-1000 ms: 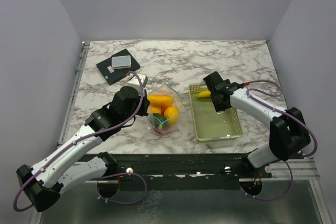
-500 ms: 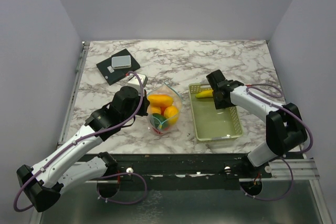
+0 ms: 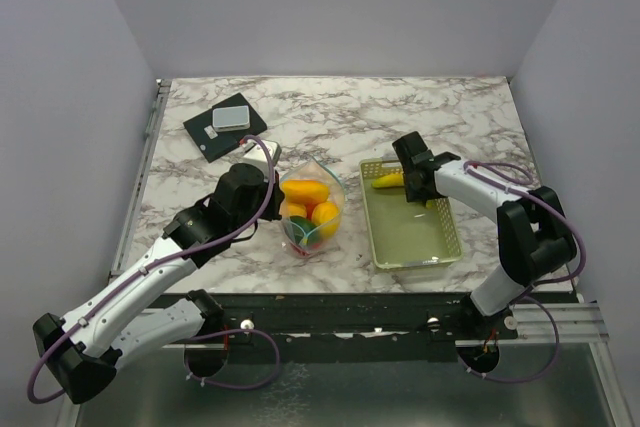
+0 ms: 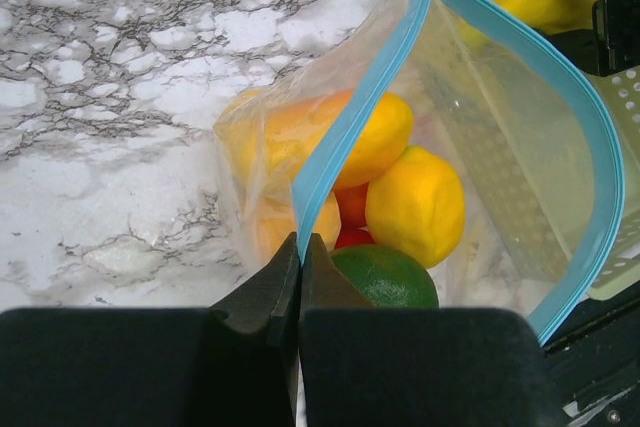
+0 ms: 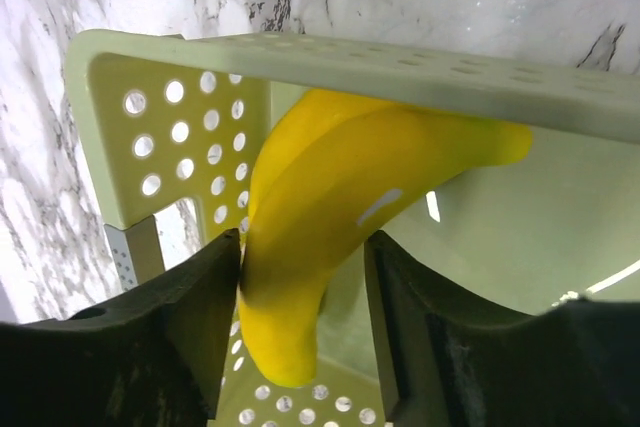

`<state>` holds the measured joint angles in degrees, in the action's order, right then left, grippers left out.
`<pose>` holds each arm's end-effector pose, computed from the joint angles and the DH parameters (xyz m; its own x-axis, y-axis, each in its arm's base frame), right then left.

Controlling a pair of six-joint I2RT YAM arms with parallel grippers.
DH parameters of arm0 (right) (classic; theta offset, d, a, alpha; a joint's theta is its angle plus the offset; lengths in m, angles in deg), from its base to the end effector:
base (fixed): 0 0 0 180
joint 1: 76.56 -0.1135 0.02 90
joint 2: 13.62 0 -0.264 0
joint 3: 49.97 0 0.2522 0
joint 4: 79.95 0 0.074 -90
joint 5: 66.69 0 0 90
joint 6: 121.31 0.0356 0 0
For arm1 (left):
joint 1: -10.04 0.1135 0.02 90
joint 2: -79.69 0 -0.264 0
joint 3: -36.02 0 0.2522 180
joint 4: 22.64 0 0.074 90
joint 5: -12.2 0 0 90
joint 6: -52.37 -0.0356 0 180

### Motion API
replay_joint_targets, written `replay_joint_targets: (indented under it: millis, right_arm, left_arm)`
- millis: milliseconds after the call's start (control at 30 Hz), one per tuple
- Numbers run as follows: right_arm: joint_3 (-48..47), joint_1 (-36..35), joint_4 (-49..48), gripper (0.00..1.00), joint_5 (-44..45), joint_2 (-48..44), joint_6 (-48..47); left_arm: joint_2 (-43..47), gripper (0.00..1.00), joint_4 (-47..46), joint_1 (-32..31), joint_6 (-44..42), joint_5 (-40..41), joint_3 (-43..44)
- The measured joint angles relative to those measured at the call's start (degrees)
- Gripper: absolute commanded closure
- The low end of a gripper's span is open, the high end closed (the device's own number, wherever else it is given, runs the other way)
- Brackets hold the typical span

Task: Place the food in the zip-top bag and seal the zipper
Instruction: Pick up the fake fruit from the bin.

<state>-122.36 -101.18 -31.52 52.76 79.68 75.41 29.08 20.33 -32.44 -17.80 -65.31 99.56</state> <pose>0.2871 0.1123 0.1888 0.0483 0.9395 -0.3391 0.8737 0.1248 0.4703 0.1471 -0.1243 0.3195 -0.5241 0.0309 -0.8511 0.3651 0.9110 -0.1918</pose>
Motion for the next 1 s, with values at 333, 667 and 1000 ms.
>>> replay_joint_targets:
  millis: [333,667,1000]
  right_arm:
    - [0.0,0.0,-1.0,0.88,-0.8,0.0,0.2]
    - [0.5,0.0,-1.2,0.99,-1.8,-3.0,-3.4]
    - [1.0,0.0,-2.1,0.99,-3.7,-10.1,-14.0]
  left_arm:
    - [-0.2,1.00,0.0,0.4,-0.2,0.0,0.0]
    - [-0.4,1.00,0.0,0.5,-0.2,0.0,0.0]
    - [-0.5,1.00,0.0,0.9,-0.2,0.0,0.0]
